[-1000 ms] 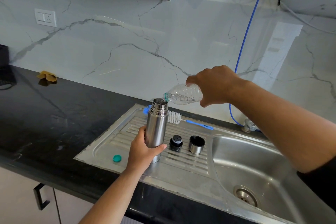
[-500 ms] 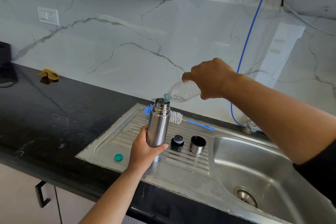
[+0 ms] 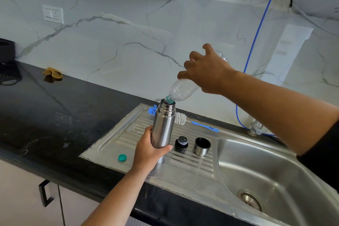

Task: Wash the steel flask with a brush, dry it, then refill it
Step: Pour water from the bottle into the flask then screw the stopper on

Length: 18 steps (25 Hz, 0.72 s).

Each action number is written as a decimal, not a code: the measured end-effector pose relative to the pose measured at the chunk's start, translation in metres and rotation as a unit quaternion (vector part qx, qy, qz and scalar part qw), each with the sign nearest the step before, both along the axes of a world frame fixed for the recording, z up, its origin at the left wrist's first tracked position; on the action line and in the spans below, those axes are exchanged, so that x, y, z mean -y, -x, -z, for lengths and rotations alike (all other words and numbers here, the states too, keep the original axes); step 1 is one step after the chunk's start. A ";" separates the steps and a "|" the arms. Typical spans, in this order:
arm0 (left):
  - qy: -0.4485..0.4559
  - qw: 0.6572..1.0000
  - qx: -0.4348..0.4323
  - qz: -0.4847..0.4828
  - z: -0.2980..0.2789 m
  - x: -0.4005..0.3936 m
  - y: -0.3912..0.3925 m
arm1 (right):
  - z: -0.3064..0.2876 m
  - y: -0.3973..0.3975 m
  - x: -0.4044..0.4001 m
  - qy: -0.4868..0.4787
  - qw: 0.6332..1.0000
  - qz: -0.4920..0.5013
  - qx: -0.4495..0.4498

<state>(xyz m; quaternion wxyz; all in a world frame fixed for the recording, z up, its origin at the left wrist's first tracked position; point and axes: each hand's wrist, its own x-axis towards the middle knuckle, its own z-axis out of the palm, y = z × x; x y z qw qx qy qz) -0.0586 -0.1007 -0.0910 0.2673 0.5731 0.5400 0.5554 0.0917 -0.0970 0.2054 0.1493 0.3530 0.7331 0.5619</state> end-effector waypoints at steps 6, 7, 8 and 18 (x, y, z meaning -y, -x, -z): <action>-0.004 1.000 0.001 -0.002 0.004 -0.002 0.001 | -0.005 0.006 -0.003 -0.025 0.997 -0.034 0.061; -0.003 1.000 0.001 -0.003 0.004 -0.002 0.001 | -0.007 0.007 -0.003 -0.027 0.997 -0.036 0.063; -0.003 1.000 0.000 -0.003 0.003 -0.002 0.001 | -0.007 0.007 -0.003 -0.028 0.997 -0.035 0.061; -0.001 1.000 0.002 0.001 0.001 0.000 0.000 | -0.005 0.006 -0.003 -0.008 0.998 -0.026 0.054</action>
